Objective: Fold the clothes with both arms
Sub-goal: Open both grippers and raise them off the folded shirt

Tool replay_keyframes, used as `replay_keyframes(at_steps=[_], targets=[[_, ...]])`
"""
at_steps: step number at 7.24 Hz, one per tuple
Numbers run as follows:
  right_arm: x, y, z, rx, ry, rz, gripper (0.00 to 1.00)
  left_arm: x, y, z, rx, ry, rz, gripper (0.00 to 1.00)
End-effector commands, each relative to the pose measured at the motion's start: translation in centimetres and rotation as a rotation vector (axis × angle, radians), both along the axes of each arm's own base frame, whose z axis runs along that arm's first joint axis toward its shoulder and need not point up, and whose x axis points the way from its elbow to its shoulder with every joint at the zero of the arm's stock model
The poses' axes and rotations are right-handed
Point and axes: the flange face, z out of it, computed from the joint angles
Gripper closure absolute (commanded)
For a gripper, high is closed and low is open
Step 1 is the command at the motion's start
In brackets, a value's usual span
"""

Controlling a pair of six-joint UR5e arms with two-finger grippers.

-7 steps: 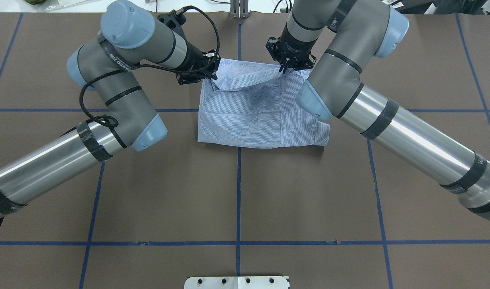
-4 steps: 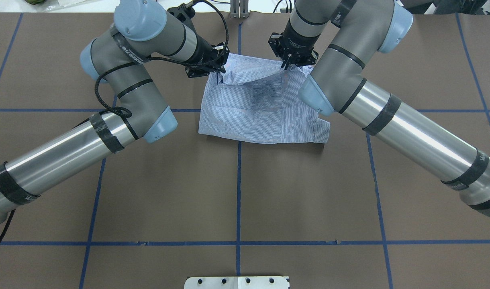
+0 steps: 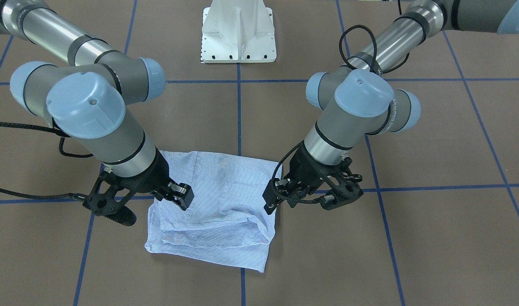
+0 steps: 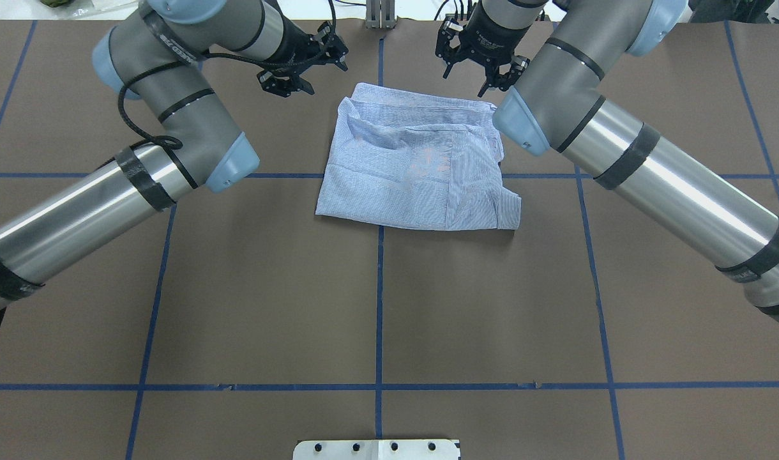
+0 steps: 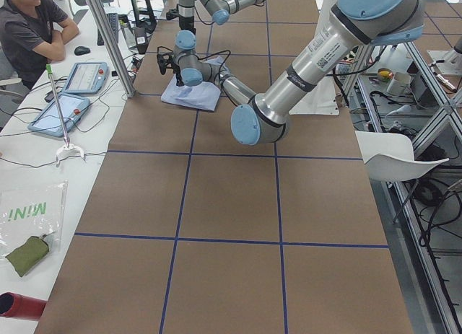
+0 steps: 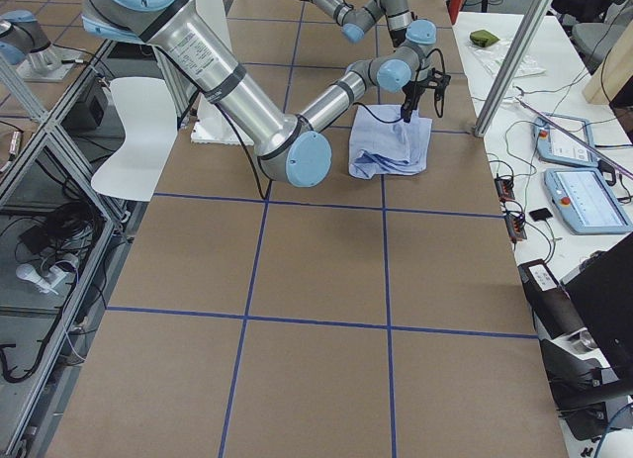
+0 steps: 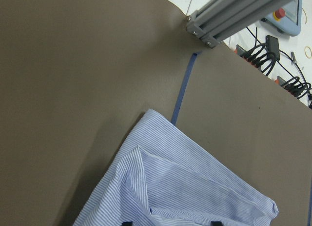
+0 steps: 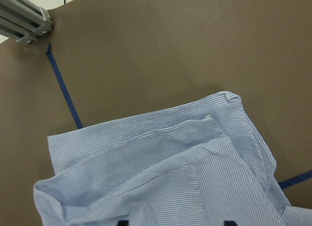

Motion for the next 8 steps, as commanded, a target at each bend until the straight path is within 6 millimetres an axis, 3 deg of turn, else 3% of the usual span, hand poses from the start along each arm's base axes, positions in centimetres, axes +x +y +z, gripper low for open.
replay_keyframes(at_steps=[1,2,3,4,5,6,8], targets=[[0.7,0.0,-2.1,0.015,-0.033,-0.011,0.01,-3.3,-1.5,2.2,-0.045,-0.005,0.017,0.00],[0.9,0.0,-2.3,0.035,-0.029,-0.010,0.00,-4.7,-2.1,3.6,-0.030,-0.027,0.011,0.00],[3.4,-0.5,-2.7,0.113,-0.018,-0.007,0.00,-8.0,-1.6,6.8,0.020,-0.067,0.031,0.00],[7.7,-1.7,-1.1,0.154,0.000,0.001,0.00,-13.2,-1.3,10.1,0.075,-0.103,0.050,0.00],[12.2,-2.1,2.5,0.228,0.042,-0.026,0.00,-18.3,-0.3,13.0,0.145,-0.153,0.049,0.00],[17.0,-2.8,6.9,0.294,0.110,-0.076,0.00,-21.8,1.1,15.2,0.192,-0.203,0.053,0.00],[26.0,-2.6,14.1,0.379,0.233,-0.190,0.00,-26.6,3.6,19.0,0.250,-0.318,0.105,0.00]])
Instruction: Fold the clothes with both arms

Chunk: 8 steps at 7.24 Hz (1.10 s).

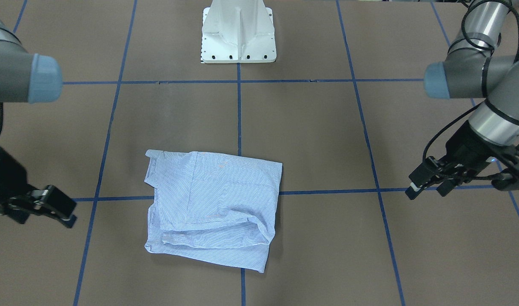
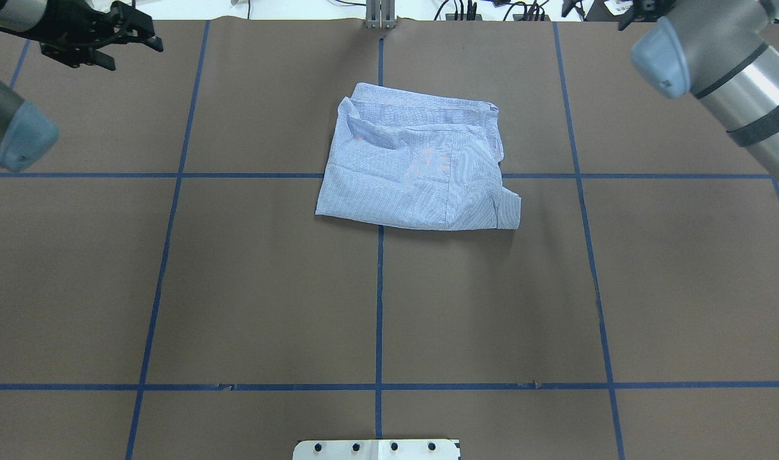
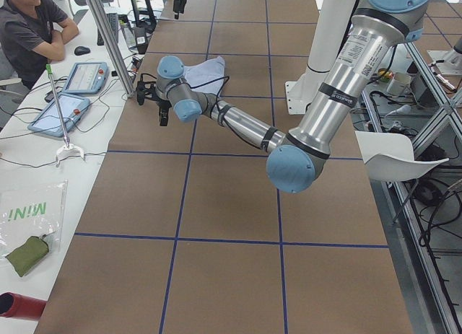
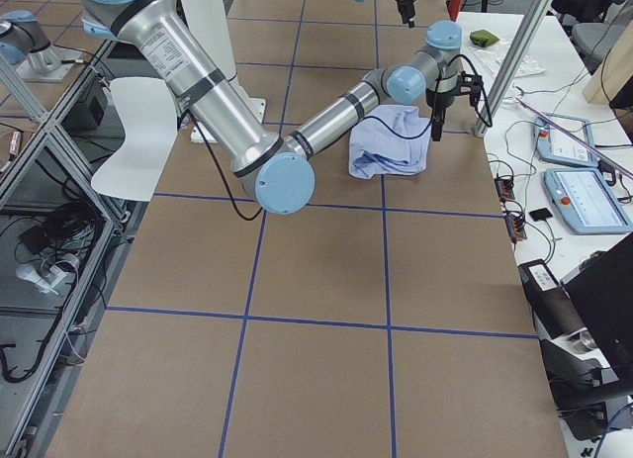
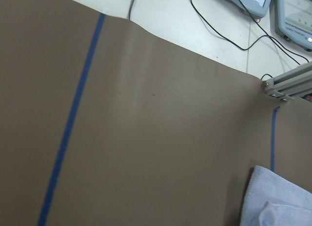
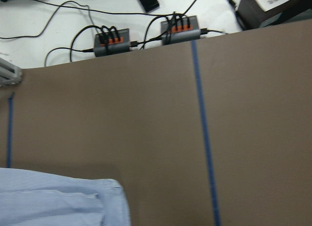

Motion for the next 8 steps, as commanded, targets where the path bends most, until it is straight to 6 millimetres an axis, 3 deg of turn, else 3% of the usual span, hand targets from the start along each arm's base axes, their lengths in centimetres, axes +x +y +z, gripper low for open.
replay_keyframes(at_steps=[1,3,5,7,8], targets=[[9.5,1.2,7.9,0.084,0.134,-0.134,0.00,-5.2,2.9,4.6,0.059,-0.146,0.076,0.00],[16.2,4.0,14.4,0.084,0.158,-0.243,0.00,-11.6,6.2,10.3,0.131,-0.258,0.131,0.00],[22.4,8.5,21.4,0.091,0.109,-0.296,0.00,-18.1,9.7,15.9,0.183,-0.274,0.218,0.00],[24.9,13.7,28.6,0.097,0.120,-0.387,0.00,-23.7,14.1,21.6,0.230,-0.346,0.271,0.00],[27.1,15.9,31.0,0.080,0.120,-0.376,0.00,-25.4,15.7,23.0,0.230,-0.331,0.284,0.00]])
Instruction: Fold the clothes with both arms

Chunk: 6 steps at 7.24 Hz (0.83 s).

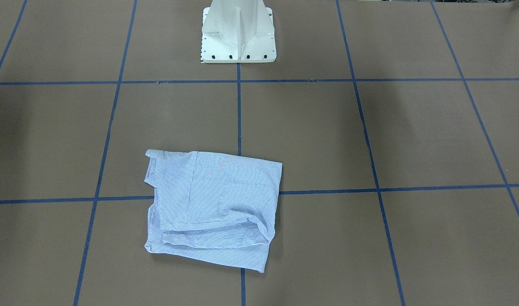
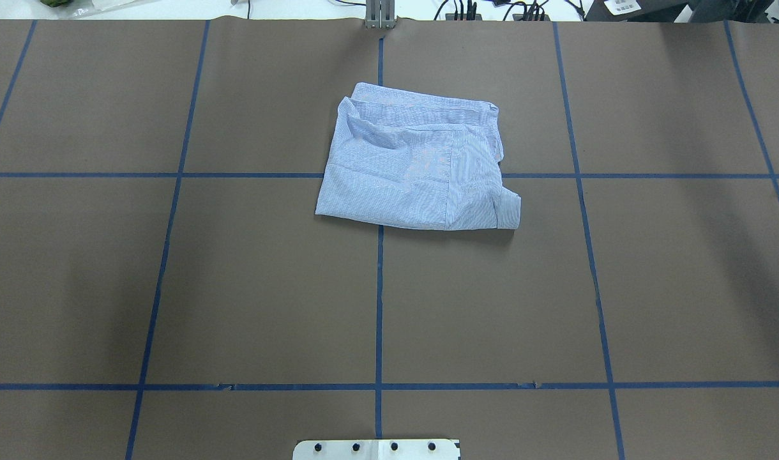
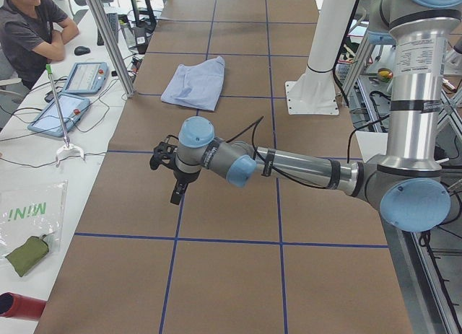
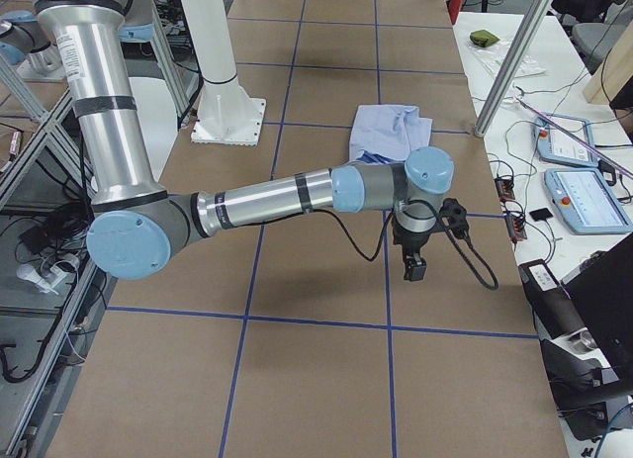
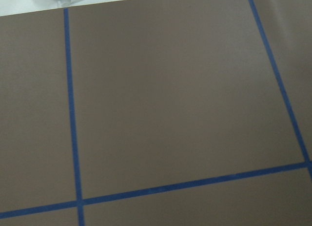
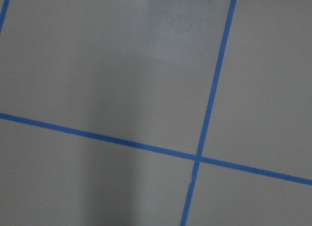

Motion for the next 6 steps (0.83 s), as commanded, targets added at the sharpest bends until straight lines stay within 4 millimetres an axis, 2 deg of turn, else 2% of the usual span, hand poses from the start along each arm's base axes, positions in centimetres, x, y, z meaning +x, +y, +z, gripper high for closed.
replay_keyframes(at_steps=[1,2,3,4,5,6], targets=[[4.3,5.4,5.6,-0.037,-0.002,0.027,0.00,-2.7,3.8,4.0,-0.020,-0.008,0.024,0.00],[4.6,7.2,6.5,-0.063,0.003,0.044,0.00,-3.0,5.6,7.6,-0.117,-0.001,-0.013,0.00],[4.5,8.2,5.6,-0.042,0.001,0.045,0.00,-3.9,5.8,8.2,-0.145,0.009,-0.063,0.00],[4.3,10.9,8.6,-0.092,0.004,0.033,0.00,-4.5,5.7,7.7,-0.133,0.012,-0.076,0.00],[4.3,11.6,10.9,-0.144,0.021,0.037,0.00,-5.0,5.7,7.3,-0.109,0.011,-0.088,0.00],[4.4,11.7,10.8,-0.138,0.021,0.033,0.00,-5.4,6.3,7.7,-0.107,0.009,-0.094,0.00]])
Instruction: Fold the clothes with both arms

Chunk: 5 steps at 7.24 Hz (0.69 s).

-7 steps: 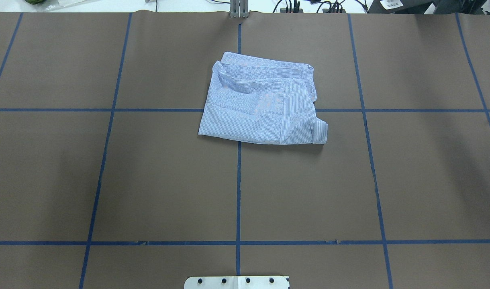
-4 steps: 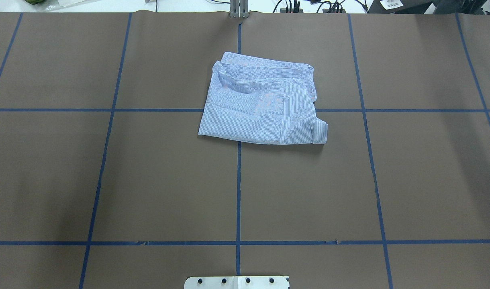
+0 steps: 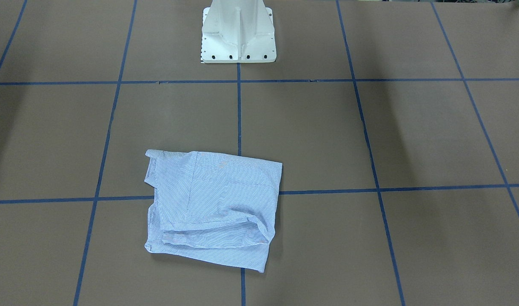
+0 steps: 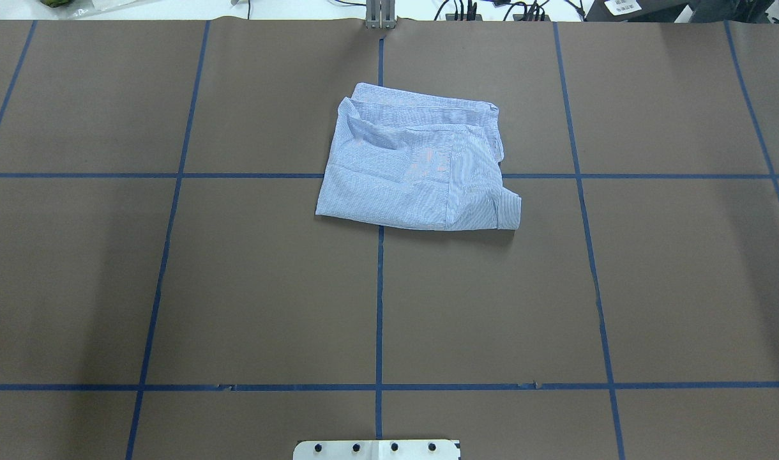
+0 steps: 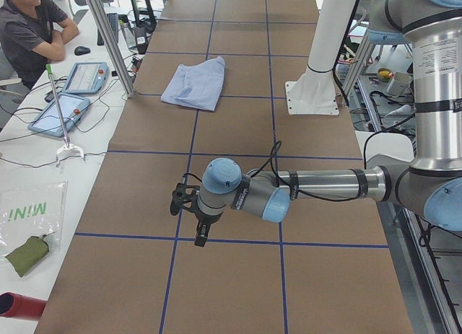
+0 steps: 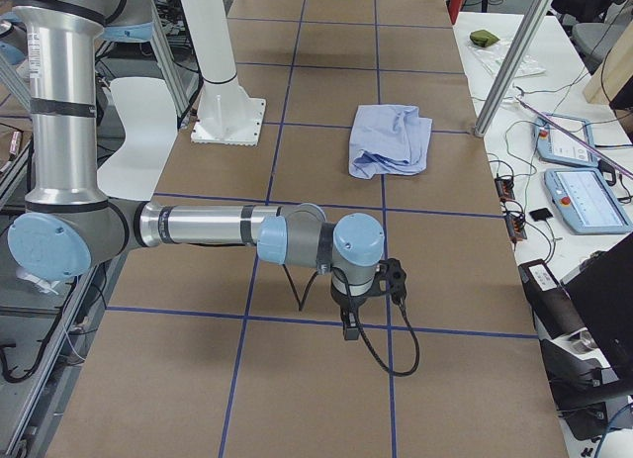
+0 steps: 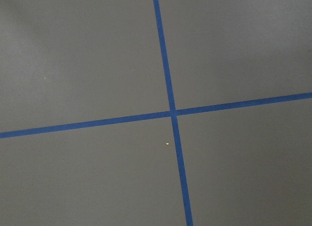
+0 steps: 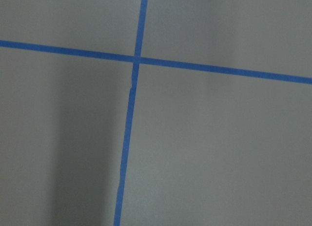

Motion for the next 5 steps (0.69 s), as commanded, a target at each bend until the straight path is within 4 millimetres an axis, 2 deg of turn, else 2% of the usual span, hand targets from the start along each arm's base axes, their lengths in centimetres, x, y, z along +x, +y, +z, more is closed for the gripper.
replay_keyframes(at_steps=[1,3,5], targets=[[0.03,0.73,0.48,-0.006,0.003,-0.005,0.00,-0.55,0.29,0.49,0.001,-0.002,-0.013,0.00],[0.05,0.08,0.11,-0.006,0.000,0.004,0.00,-0.59,0.10,-0.09,0.006,-0.005,-0.018,0.00],[0.06,-0.21,0.03,-0.013,0.008,0.012,0.00,-0.50,-0.23,0.40,-0.029,-0.067,-0.027,0.00]])
